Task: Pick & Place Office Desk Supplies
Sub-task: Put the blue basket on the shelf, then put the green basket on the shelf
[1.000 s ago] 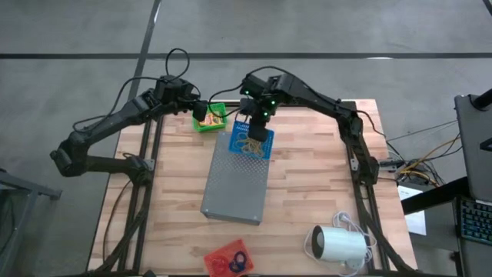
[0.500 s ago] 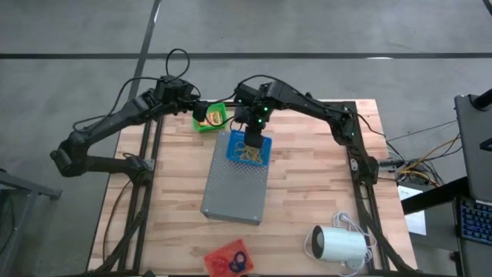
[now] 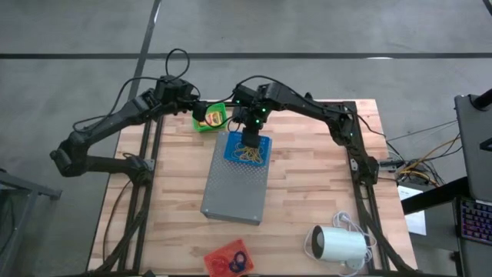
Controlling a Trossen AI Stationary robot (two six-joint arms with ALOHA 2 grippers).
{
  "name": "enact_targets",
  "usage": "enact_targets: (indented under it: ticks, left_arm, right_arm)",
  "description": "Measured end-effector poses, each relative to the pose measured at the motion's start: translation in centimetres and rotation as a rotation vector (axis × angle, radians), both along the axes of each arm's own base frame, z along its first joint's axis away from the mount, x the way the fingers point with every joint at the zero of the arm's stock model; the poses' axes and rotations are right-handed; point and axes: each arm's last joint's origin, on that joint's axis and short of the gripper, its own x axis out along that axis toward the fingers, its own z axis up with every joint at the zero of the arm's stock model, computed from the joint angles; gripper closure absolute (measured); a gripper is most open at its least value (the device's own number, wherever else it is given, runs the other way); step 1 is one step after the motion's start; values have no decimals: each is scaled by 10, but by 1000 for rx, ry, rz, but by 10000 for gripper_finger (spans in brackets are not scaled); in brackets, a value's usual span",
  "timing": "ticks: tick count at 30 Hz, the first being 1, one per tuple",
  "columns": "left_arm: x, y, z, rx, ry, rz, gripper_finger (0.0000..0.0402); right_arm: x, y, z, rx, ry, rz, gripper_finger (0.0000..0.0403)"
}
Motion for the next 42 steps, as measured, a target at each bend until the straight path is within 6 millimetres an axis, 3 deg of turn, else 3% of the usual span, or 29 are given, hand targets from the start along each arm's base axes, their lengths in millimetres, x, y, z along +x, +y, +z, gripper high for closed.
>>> enact_targets:
  ticks: [9, 16, 29, 42]
  left_arm:
    - [0, 0, 0, -1, -1, -3, 181]
    - [0, 0, 0, -1, -1, -3, 181]
    - [0, 0, 0, 0, 1, -4, 181]
    - [0, 0, 0, -2, 3, -5, 181]
  right_arm:
    - [-1, -1, 3, -55, 2, -6, 266]
    - [-13, 0, 26, -135, -36, -34, 240]
    - [-43, 14, 87, -272, -199, -105, 238]
    - [-61, 32, 112, -344, -369, -95, 227]
